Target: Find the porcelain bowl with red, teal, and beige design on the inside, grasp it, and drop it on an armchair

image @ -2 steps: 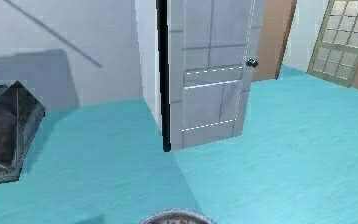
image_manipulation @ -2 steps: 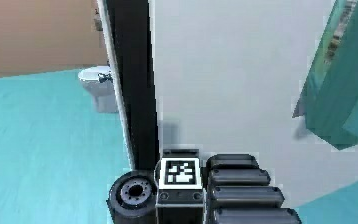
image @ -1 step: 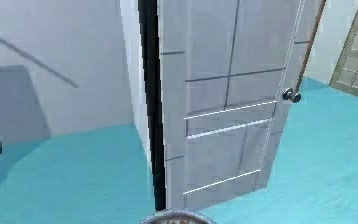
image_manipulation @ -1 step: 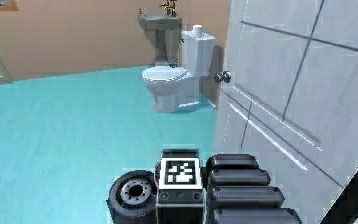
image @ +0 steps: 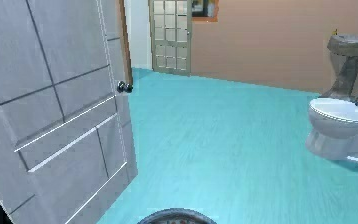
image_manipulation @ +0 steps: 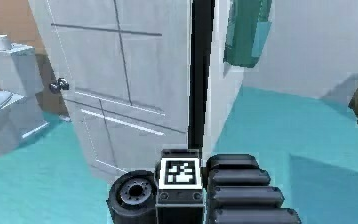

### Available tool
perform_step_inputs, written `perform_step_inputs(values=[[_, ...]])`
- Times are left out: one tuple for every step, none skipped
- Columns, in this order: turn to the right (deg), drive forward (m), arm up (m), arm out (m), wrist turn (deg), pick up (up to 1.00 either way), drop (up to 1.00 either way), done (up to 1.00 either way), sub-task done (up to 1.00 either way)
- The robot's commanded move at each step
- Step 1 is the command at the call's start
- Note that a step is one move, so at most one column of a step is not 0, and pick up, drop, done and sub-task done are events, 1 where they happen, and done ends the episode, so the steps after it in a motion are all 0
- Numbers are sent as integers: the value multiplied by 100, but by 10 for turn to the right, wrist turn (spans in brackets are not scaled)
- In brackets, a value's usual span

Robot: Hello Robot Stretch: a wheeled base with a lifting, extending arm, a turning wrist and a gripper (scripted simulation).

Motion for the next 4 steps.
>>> perform_step_inputs(values=[[90, 0, 0, 0, 0, 0, 0, 0, 0], [0, 100, 0, 0, 0, 0, 0, 0, 0], [60, 0, 0, 0, 0, 0, 0, 0, 0], [0, 45, 0, 0, 0, 0, 0, 0, 0]])
